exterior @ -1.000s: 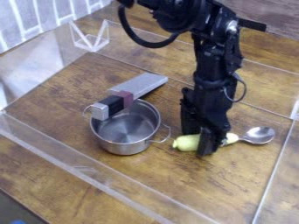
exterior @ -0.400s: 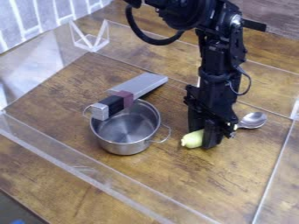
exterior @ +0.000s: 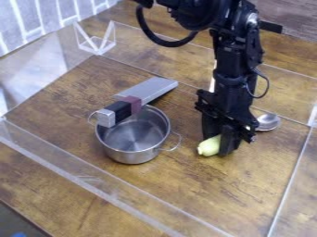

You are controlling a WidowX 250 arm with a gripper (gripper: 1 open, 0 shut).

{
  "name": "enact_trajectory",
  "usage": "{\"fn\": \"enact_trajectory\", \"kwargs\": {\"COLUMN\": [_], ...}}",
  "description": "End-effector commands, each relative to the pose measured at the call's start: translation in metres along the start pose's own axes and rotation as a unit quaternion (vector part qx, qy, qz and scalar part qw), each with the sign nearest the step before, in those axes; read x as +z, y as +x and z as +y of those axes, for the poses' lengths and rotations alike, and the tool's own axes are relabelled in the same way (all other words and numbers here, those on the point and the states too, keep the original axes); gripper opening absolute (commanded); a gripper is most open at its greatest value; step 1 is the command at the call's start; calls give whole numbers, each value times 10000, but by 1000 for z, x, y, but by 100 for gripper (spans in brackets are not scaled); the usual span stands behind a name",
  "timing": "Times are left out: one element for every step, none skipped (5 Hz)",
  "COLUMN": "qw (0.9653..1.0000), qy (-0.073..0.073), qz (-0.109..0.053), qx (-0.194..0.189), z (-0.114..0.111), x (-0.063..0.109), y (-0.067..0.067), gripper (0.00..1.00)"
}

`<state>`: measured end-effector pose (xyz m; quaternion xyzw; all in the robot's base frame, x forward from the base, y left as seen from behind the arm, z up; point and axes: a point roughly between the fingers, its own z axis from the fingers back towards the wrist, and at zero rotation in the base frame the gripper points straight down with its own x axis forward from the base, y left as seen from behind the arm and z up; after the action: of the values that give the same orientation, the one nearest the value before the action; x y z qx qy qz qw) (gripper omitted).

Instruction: Put the spoon into the silver pot

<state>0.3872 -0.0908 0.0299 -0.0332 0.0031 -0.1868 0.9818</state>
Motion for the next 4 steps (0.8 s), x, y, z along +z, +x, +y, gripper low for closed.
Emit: {"fn": "enact_trajectory", "kwargs": {"qw": [9993,9993,9993,9993], "qy": [-8,-69,-129,-173], "qz": [-382,-375,-359,-329], "qx": [13,9,-8,-14], "z": [2,-12,-25,-30], "x": [30,28,25,22], "y": [11,10,8,10], "gripper": [0,0,0,0]}}
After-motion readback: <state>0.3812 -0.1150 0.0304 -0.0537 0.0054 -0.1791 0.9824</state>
